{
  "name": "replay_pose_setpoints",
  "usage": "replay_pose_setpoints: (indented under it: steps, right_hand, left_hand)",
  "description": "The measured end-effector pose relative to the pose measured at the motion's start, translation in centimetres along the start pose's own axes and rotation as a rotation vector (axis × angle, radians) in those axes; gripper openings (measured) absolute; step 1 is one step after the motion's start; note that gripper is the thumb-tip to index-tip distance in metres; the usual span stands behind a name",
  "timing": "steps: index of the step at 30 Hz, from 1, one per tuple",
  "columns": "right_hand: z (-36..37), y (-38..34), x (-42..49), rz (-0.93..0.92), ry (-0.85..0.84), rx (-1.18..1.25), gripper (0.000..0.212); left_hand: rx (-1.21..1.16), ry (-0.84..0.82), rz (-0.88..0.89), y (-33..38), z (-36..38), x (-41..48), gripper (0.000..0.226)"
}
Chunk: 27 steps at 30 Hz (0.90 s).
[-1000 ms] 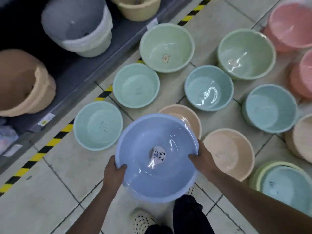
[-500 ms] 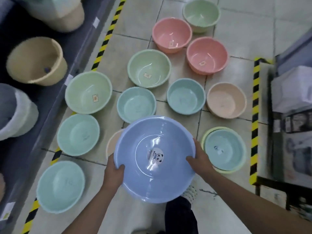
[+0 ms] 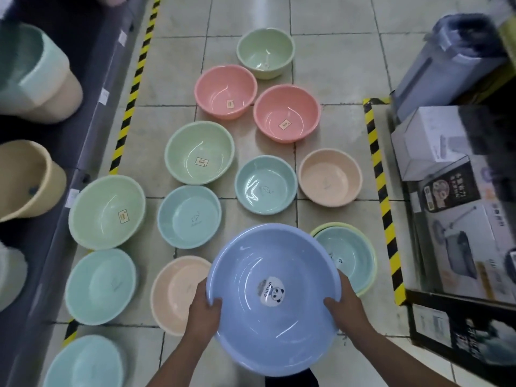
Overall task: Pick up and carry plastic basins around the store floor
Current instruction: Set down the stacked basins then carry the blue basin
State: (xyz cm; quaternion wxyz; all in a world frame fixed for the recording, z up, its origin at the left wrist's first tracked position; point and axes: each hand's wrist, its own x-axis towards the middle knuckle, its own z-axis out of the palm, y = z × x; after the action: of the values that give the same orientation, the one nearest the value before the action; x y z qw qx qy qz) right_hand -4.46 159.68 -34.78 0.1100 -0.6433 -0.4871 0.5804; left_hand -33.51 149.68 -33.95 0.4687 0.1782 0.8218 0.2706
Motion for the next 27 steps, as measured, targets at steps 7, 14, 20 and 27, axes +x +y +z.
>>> replay_pose_setpoints:
  steps: [7,14,20,27]
  right_hand:
    - [0.0,0.6,1.2,0.052,0.009,0.067,0.083]
    - [-0.1,2.4,0.8,0.129,0.076,0.12,0.086]
    - [-0.1,5.1,-1.6,0.185,0.136,0.166,0.096]
    - [-1.1,11.1,-4.1,0.271,0.242,0.279,0.084]
  left_hand:
    - [-0.008,-0.026,-0.021,1.8,0.7,0.9,0.045]
    - [0.065,-0.087,-0.007,1.8,2.5,2.3,0.053]
    - [0.19,-0.186,0.0,-0.7,3.6,4.2,0.049]
    - [0.298,-0.31,0.077,-2.7,8.2,4.6,0.042]
